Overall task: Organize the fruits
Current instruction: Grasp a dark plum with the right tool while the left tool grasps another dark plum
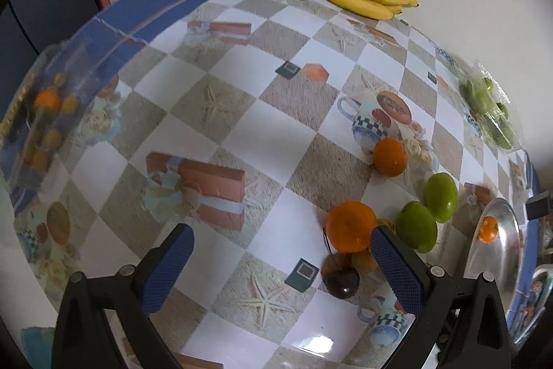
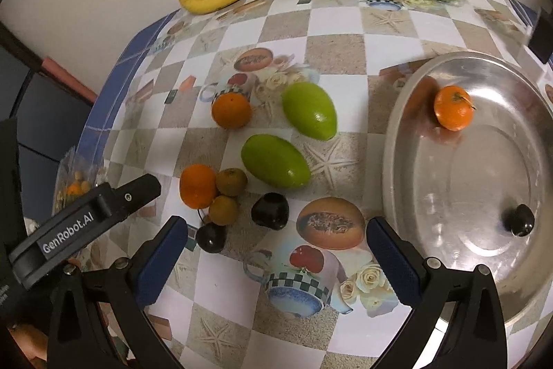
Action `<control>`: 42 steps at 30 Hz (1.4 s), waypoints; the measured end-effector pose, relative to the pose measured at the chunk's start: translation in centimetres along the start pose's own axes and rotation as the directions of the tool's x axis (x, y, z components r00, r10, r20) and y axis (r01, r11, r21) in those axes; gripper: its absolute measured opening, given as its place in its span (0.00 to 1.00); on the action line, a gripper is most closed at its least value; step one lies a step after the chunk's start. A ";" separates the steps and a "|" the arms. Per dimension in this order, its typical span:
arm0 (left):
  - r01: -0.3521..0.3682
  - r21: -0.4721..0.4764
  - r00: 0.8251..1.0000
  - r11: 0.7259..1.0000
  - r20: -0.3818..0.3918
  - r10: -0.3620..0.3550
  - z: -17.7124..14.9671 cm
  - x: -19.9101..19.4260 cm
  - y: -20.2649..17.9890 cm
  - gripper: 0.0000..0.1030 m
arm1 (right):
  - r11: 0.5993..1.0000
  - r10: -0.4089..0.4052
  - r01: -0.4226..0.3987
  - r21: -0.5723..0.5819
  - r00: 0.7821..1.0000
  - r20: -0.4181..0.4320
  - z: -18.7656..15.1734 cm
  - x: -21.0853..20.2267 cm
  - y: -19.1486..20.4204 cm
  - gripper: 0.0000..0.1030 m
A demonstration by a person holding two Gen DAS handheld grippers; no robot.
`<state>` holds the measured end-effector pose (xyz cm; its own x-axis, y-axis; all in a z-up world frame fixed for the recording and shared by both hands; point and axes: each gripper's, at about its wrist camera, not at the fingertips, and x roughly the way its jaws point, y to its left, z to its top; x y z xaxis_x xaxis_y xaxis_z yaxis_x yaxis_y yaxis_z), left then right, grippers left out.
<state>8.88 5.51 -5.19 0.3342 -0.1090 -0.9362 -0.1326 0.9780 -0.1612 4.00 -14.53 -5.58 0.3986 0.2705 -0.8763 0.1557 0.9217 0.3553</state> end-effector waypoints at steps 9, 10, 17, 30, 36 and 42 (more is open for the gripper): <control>0.054 -0.041 0.996 0.998 -0.066 -0.057 -1.0 1.1 0.0 0.95 | 1.000 0.010 -0.010 -0.015 1.000 -0.022 -0.3 1.0 0.3 0.90; 0.060 -0.046 0.995 0.997 -0.076 -0.064 -1.1 1.3 0.1 0.92 | 1.000 0.015 -0.016 -0.013 1.000 -0.024 -0.3 1.1 0.2 0.81; 0.102 -0.059 0.987 0.993 -0.121 -0.109 -1.6 2.0 -0.3 0.76 | 1.000 0.002 -0.003 -0.019 0.999 -0.051 -0.3 2.1 0.2 0.52; 0.146 -0.082 0.977 0.986 -0.146 -0.157 -1.8 2.2 -0.9 0.57 | 0.999 -0.018 0.016 -0.036 0.998 -0.063 -0.1 2.9 0.9 0.45; 0.147 -0.086 0.977 0.985 -0.143 -0.158 -1.9 2.2 -0.9 0.57 | 0.999 -0.018 0.015 -0.044 0.998 -0.065 0.1 3.1 1.3 0.40; 0.146 -0.085 0.978 0.986 -0.139 -0.156 -1.9 2.1 -0.8 0.57 | 0.999 -0.031 0.028 -0.041 0.997 -0.074 0.2 3.6 1.2 0.31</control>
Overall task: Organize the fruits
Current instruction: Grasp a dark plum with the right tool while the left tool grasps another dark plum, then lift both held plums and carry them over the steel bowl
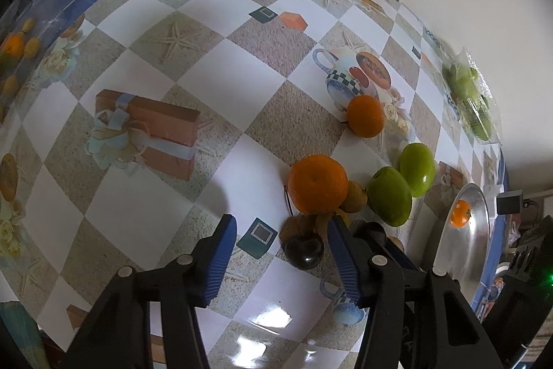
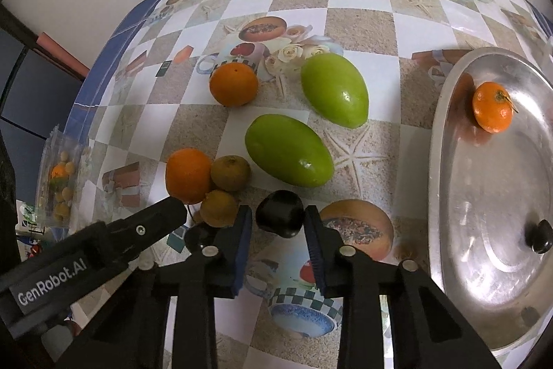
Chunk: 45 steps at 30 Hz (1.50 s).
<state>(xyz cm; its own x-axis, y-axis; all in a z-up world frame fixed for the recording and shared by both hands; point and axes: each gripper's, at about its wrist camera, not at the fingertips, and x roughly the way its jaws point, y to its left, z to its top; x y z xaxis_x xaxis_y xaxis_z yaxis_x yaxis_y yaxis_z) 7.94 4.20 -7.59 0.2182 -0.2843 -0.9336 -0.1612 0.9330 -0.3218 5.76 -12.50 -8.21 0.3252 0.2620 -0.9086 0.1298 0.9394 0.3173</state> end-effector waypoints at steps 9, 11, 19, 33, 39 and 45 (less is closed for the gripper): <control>0.012 0.026 1.000 1.000 -0.004 -0.012 0.0 0.1 -0.8 0.52 | 0.999 0.027 -0.027 0.029 1.000 0.000 -0.2 -0.7 -0.6 0.29; 0.015 0.036 1.000 0.999 -0.007 -0.014 -0.1 0.1 -1.0 0.49 | 0.998 0.030 -0.030 0.051 1.000 -0.002 -0.4 -1.1 -1.0 0.29; 0.002 0.094 1.000 0.996 -0.019 0.000 -0.5 0.4 -2.1 0.39 | 0.989 0.033 -0.035 0.144 0.999 0.020 -1.4 -3.2 -3.3 0.28; -0.076 0.201 0.996 0.977 -0.020 0.082 -1.3 1.3 -3.6 0.28 | 0.982 0.070 -0.078 0.170 0.996 0.054 -1.4 -4.4 -3.9 0.28; -0.096 0.213 0.995 0.972 -0.013 0.101 -1.4 1.4 -3.8 0.24 | 0.979 0.086 -0.096 0.177 0.994 0.064 -1.4 -4.8 -4.1 0.28; -0.089 0.207 0.996 0.974 -0.007 0.092 -1.4 1.0 -3.8 0.23 | 0.976 0.098 -0.110 0.186 0.992 0.076 -1.4 -5.2 -4.3 0.28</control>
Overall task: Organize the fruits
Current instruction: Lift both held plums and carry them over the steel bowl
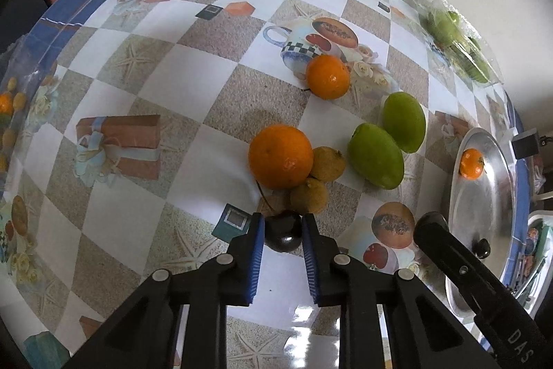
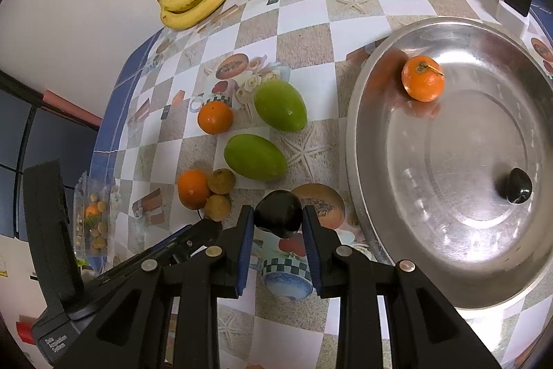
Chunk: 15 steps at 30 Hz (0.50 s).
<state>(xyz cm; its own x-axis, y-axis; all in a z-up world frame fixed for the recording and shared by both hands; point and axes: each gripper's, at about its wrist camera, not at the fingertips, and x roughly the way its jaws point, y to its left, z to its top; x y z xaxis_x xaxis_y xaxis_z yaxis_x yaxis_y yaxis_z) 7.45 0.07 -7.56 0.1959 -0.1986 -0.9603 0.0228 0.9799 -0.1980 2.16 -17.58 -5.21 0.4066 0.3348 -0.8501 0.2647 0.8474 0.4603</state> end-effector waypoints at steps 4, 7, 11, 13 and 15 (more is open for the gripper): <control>0.020 0.002 1.000 1.000 0.007 -0.020 -0.1 -0.6 0.0 0.23 | 1.000 0.002 -0.002 0.003 1.000 0.007 0.0 -0.3 -0.2 0.28; 0.033 0.000 0.999 0.999 0.023 -0.033 -0.1 -1.2 -0.1 0.23 | 1.000 0.001 -0.001 0.009 1.000 0.008 0.1 -0.5 -0.4 0.28; 0.059 0.015 0.996 0.998 0.064 -0.060 0.1 -2.6 -0.7 0.23 | 1.000 -0.014 0.013 0.028 0.999 0.030 0.3 -1.1 -1.1 0.28; 0.070 0.027 0.994 0.997 0.078 -0.072 0.2 -3.2 -1.1 0.23 | 0.999 -0.029 0.028 0.036 0.999 0.039 0.4 -1.4 -1.4 0.28; 0.089 0.036 0.992 0.995 0.087 -0.092 0.2 -3.6 -1.5 0.23 | 0.998 -0.028 0.026 0.053 0.999 0.046 0.6 -1.6 -2.0 0.28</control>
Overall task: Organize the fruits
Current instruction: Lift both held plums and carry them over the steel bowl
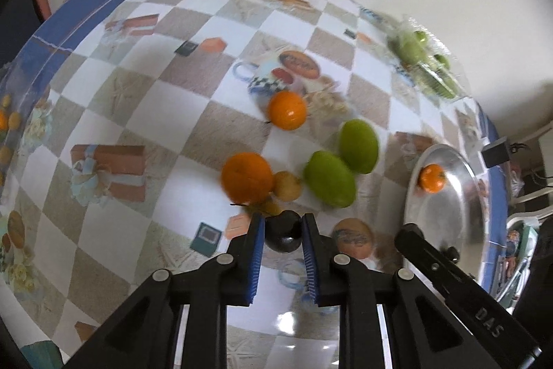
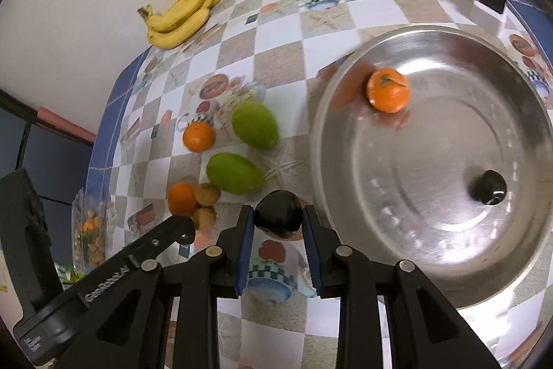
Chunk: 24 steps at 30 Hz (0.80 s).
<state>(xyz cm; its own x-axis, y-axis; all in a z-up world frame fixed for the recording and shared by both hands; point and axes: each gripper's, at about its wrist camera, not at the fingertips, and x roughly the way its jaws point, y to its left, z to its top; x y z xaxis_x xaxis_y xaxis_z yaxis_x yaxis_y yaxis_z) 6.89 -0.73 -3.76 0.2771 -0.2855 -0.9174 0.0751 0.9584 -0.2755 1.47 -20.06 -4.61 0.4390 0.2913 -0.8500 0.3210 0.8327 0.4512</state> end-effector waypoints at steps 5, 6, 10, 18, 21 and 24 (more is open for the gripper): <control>0.008 0.037 0.999 0.999 0.032 -0.009 0.3 -0.5 -1.5 0.23 | 0.998 -0.040 0.039 0.044 0.999 0.027 0.4 -0.8 -1.9 0.28; 0.013 0.043 0.999 0.999 0.036 -0.014 0.4 -0.5 -1.8 0.23 | 0.997 -0.048 0.046 0.060 0.998 0.034 0.5 -1.0 -2.5 0.28; 0.038 0.076 0.998 0.996 0.049 -0.042 0.4 -0.8 -3.2 0.23 | 0.990 -0.095 0.088 0.112 0.994 0.060 0.8 -2.0 -4.5 0.28; 0.073 0.153 0.995 0.986 0.055 -0.082 -0.2 -0.6 -6.6 0.23 | 0.962 -0.162 0.136 0.236 0.982 0.094 1.1 -3.9 -9.4 0.28; 0.083 0.192 0.994 0.978 0.059 -0.095 -0.5 -0.3 -8.3 0.23 | 0.952 -0.178 0.146 0.268 0.979 0.099 1.1 -4.3 -10.7 0.28; 0.090 0.234 0.992 0.968 0.065 -0.108 -0.8 -0.1 -9.8 0.23 | 0.947 -0.183 0.145 0.288 0.977 0.110 1.2 -4.6 -11.6 0.28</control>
<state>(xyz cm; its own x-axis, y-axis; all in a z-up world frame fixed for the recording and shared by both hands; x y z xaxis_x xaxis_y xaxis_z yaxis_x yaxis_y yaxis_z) 5.38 -10.08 -1.18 0.3295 -0.3863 -0.8615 0.3219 0.9038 -0.2822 -3.33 -31.65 -5.61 0.4627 0.0801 -0.8829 0.6089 0.6951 0.3822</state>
